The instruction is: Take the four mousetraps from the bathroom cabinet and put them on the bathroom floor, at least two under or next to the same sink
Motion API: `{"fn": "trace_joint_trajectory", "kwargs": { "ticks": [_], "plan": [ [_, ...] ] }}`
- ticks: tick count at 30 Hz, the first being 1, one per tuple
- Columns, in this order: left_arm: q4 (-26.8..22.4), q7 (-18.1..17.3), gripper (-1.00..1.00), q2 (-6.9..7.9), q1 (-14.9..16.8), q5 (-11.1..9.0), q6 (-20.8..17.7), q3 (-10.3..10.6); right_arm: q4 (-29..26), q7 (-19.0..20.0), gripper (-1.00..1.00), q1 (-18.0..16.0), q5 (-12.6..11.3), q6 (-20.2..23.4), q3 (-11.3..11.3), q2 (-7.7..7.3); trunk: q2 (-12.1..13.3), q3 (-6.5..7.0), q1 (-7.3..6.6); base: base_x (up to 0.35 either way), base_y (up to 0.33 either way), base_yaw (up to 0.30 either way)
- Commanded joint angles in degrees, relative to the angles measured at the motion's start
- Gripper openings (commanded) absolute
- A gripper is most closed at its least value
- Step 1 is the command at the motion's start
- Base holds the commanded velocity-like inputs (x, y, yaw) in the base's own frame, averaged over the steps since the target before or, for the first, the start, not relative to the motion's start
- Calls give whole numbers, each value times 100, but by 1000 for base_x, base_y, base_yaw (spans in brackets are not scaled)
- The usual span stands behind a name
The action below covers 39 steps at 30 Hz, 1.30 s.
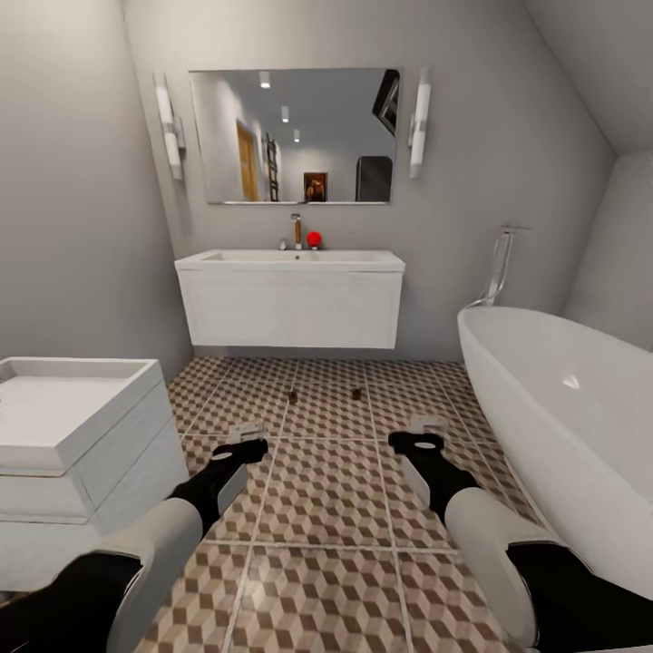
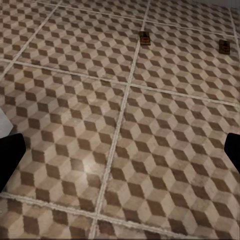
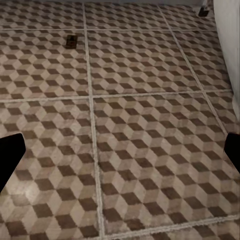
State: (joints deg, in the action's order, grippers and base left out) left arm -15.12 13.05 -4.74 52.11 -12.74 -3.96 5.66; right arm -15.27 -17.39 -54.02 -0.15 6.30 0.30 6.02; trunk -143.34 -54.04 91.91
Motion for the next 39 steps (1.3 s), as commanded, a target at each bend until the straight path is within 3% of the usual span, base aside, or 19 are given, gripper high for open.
{"fn": "trace_joint_trajectory", "kwargs": {
  "ticks": [1,9,24,27,32,39],
  "plan": [
    [31,39,100,8,1,-50,-30,49,-10,-21,100,-1,-2,48,4,-1,0,17,-3,0,0,0],
    [401,8,100,73,1,-39,-30,47,3,-30,100,-2,-9,94,5,-10,10,194,-24,0,0,0],
    [1222,-26,100,457,-1,-65,-39,49,663,-13,100,2,-3,148,12,-229,612,463,-354,0,0,0],
    [1303,-31,100,500,-2,-67,-41,49,814,-4,100,2,-1,151,13,-262,732,517,-419,0,0,0],
    [1413,-37,100,568,-13,-69,-43,49,1262,43,100,26,34,131,24,-437,933,607,-529,0,0,0],
    [1458,-39,100,594,-27,-70,-43,49,1592,81,100,65,271,108,53,-552,1214,733,-683,0,0,0]
  ]
}}
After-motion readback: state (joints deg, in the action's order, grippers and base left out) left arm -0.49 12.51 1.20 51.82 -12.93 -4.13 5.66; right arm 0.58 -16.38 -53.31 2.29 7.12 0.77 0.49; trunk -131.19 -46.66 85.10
